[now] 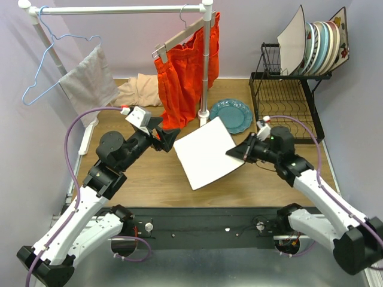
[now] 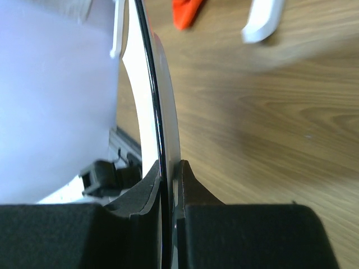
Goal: Unload the plates from the dish rack
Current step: Place the plate at the center of the board.
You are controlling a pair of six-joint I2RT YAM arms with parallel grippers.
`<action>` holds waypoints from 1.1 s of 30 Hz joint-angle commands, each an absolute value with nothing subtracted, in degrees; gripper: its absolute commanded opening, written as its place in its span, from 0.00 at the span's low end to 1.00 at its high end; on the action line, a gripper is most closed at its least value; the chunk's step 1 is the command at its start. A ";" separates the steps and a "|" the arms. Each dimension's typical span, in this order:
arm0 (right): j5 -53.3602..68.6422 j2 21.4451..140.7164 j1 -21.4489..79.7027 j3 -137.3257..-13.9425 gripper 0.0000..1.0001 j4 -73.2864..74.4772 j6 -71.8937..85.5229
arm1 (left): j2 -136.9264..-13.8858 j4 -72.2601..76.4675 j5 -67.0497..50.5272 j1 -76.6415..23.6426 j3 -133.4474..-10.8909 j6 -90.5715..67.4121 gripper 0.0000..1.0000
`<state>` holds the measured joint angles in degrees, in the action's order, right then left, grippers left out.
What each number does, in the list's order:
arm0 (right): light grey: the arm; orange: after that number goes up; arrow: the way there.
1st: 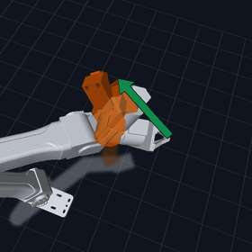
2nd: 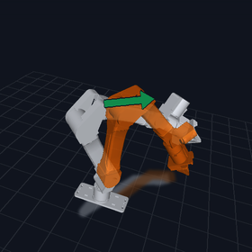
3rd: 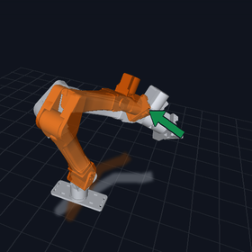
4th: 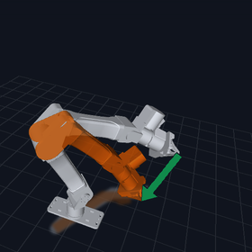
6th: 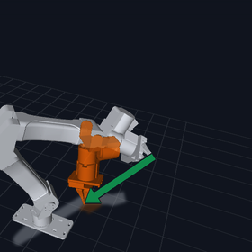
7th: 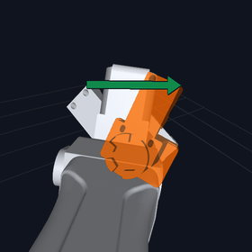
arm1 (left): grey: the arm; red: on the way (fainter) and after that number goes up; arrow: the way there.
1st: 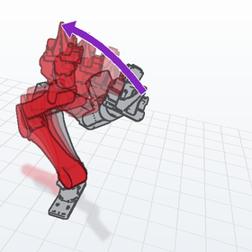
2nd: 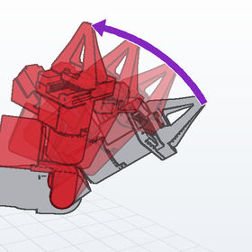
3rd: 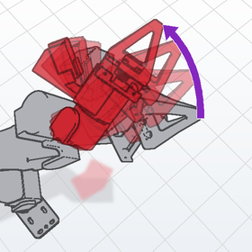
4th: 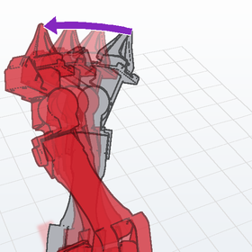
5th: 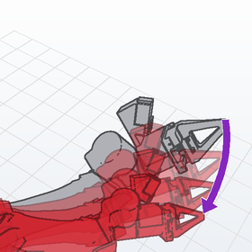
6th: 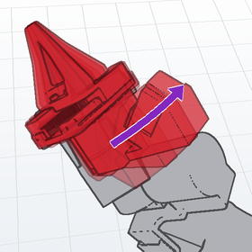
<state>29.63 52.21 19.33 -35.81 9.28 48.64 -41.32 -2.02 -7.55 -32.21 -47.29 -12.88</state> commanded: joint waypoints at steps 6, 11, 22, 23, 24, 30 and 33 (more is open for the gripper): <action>24.18 65.09 35.06 -38.14 0.01 -17.82 55.63 | -39.99 -1.58 -5.80 -31.82 -47.29 -12.65 0.85; 21.63 76.27 41.74 -44.53 0.01 -27.15 57.13 | -39.81 -1.23 -6.42 -31.82 -48.08 -13.88 0.85; 14.68 96.93 50.26 -60.01 0.01 -38.30 59.76 | -37.27 -8.77 -3.08 -31.82 -57.99 -15.56 0.84; 14.24 98.42 50.62 -60.99 0.01 -38.93 59.94 | -37.18 -9.31 -2.73 -31.82 -58.79 -15.56 0.84; 13.02 100.96 51.06 -62.13 0.01 -39.46 60.29 | -36.83 -9.75 -2.20 -31.82 -59.41 -15.56 0.84; 6.09 110.03 55.36 -69.78 0.01 -44.91 63.10 | -36.21 -12.92 -0.44 -31.82 -63.45 -16.43 0.84; 3.00 115.12 56.86 -73.91 0.01 -46.49 65.38 | -36.21 -14.76 1.75 -31.82 -64.68 -16.26 0.84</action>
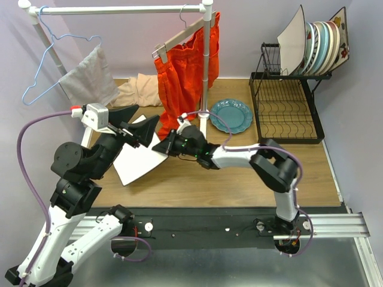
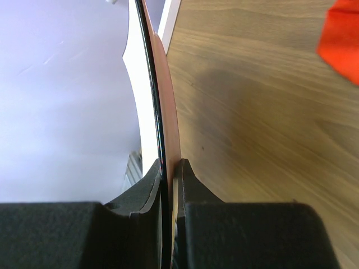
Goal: Unload the plates from the dish rack
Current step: Place the plate at the center of the board.
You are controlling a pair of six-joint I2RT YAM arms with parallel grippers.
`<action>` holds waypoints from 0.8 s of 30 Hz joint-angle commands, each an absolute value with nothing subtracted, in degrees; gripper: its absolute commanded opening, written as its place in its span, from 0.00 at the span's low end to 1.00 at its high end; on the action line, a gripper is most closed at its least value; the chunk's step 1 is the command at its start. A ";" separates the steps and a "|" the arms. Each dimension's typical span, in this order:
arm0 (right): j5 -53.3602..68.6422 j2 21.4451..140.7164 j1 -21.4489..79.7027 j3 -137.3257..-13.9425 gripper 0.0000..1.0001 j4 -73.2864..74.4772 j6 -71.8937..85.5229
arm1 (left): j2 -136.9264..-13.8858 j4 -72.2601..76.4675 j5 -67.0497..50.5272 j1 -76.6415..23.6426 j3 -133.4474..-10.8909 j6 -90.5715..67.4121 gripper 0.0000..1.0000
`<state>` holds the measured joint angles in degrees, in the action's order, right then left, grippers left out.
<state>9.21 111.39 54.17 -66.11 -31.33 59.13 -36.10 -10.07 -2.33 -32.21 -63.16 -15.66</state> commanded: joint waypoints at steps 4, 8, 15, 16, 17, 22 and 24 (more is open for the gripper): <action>-2.19 120.31 58.01 -77.16 0.01 -48.95 69.25 | -35.07 -15.47 2.29 -31.82 -64.69 -16.35 0.85; -6.15 124.27 58.36 -81.03 0.01 -49.31 71.01 | -34.19 -15.47 3.16 -31.82 -63.90 -16.35 0.84; -10.54 130.34 58.36 -87.88 0.01 -49.31 71.81 | -33.58 -15.21 3.52 -31.82 -62.58 -16.26 0.84; -10.89 131.91 58.36 -88.67 0.01 -49.31 71.81 | -33.57 -15.12 3.52 -31.82 -62.32 -16.17 0.84; -11.25 132.53 58.36 -90.42 0.01 -49.31 71.89 | -33.49 -15.12 3.52 -31.82 -62.23 -16.17 0.84; -13.00 136.93 58.36 -95.53 0.01 -49.22 73.30 | -32.79 -15.03 3.60 -31.82 -61.44 -15.91 0.85; -13.88 138.51 58.18 -97.72 0.01 -49.13 73.74 | -32.52 -15.20 3.69 -31.82 -61.35 -15.73 0.85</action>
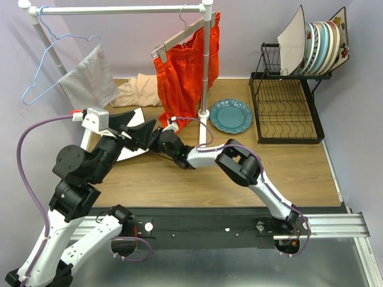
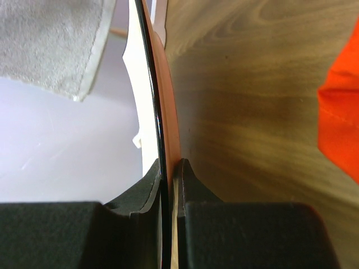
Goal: Unload the plates from the dish rack
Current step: Place the plate at the center of the board.
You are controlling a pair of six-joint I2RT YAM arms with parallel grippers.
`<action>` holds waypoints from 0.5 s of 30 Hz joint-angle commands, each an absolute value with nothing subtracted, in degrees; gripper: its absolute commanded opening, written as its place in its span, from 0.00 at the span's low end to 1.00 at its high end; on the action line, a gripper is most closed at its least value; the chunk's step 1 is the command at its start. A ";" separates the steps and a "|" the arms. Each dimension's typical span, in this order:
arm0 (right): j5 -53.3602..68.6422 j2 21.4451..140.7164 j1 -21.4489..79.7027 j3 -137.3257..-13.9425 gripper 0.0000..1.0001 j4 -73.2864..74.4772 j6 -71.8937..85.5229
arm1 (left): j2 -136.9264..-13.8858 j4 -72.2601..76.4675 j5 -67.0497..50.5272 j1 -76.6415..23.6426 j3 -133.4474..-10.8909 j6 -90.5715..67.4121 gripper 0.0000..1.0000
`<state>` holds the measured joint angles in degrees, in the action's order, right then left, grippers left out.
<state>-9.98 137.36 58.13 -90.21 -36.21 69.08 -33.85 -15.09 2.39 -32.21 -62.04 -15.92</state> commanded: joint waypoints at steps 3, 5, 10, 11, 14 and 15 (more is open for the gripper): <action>-15.46 140.36 58.27 -99.49 0.01 -49.13 74.61 | -32.35 -15.38 4.30 -31.82 -61.26 -15.56 0.85; -16.17 141.06 58.27 -100.63 0.01 -48.87 75.32 | -32.26 -15.21 4.31 -31.82 -61.17 -15.56 0.85; -19.60 142.55 58.27 -100.99 0.01 -48.60 78.04 | -32.08 -14.51 4.13 -31.82 -60.21 -15.73 0.84; -20.12 142.65 58.36 -100.81 0.01 -48.52 78.57 | -32.08 -14.33 4.04 -31.82 -59.94 -15.82 0.84; -21.27 143.35 58.27 -100.90 0.01 -48.25 79.63 | -32.17 -13.97 3.87 -31.82 -59.50 -15.91 0.84; -21.44 143.44 58.45 -100.99 0.01 -47.99 79.80 | -32.17 -13.97 3.87 -31.82 -59.41 -15.91 0.84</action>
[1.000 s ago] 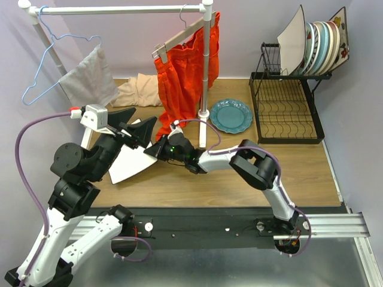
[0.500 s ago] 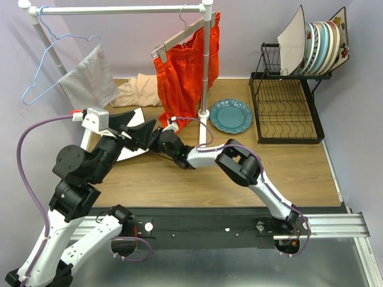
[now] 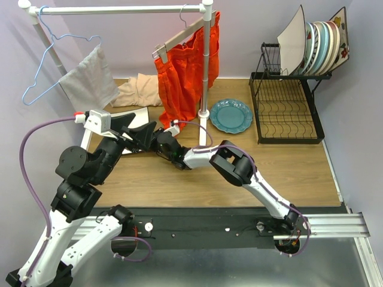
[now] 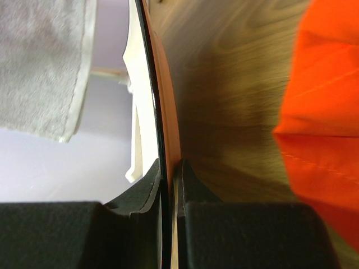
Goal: Unload the plates from the dish rack
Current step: Place the plate at the center of the board.
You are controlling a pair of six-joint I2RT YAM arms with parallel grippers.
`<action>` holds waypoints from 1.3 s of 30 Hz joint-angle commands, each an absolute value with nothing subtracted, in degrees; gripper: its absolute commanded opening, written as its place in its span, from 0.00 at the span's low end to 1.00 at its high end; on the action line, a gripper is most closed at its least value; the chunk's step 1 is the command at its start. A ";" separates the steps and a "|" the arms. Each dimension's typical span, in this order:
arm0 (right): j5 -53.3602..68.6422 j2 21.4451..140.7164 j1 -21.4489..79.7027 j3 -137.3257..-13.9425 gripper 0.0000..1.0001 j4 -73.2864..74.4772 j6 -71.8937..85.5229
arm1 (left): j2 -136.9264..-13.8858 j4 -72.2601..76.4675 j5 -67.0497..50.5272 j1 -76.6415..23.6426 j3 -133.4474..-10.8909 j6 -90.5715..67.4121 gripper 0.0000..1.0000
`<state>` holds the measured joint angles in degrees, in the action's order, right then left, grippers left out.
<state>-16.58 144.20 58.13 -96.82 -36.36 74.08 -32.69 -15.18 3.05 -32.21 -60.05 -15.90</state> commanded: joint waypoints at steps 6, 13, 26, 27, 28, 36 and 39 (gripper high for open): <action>-22.59 144.49 58.80 -103.00 0.05 -44.48 80.42 | -32.08 -13.89 4.13 -31.82 -59.06 -15.91 0.85; -23.29 145.72 58.97 -104.68 0.15 -37.62 83.93 | -31.82 -14.06 4.13 -31.82 -58.71 -15.91 0.84; -19.07 143.00 58.97 -105.03 0.34 -26.39 81.83 | -31.64 -13.27 4.75 -31.82 -57.22 -15.82 0.85; -19.07 142.82 58.97 -104.86 0.34 -25.41 82.00 | -31.64 -13.18 4.75 -31.82 -57.04 -15.82 0.84; -18.90 142.47 58.97 -104.33 0.36 -24.70 82.09 | -31.64 -12.92 4.75 -31.82 -56.95 -15.91 0.85; -17.84 140.10 59.06 -101.79 0.41 -17.84 81.74 | -31.73 -12.22 4.57 -31.82 -55.90 -16.17 0.85; -17.75 138.52 58.97 -99.32 0.41 -18.02 80.95 | -31.73 -12.04 4.92 -31.82 -55.46 -16.26 0.85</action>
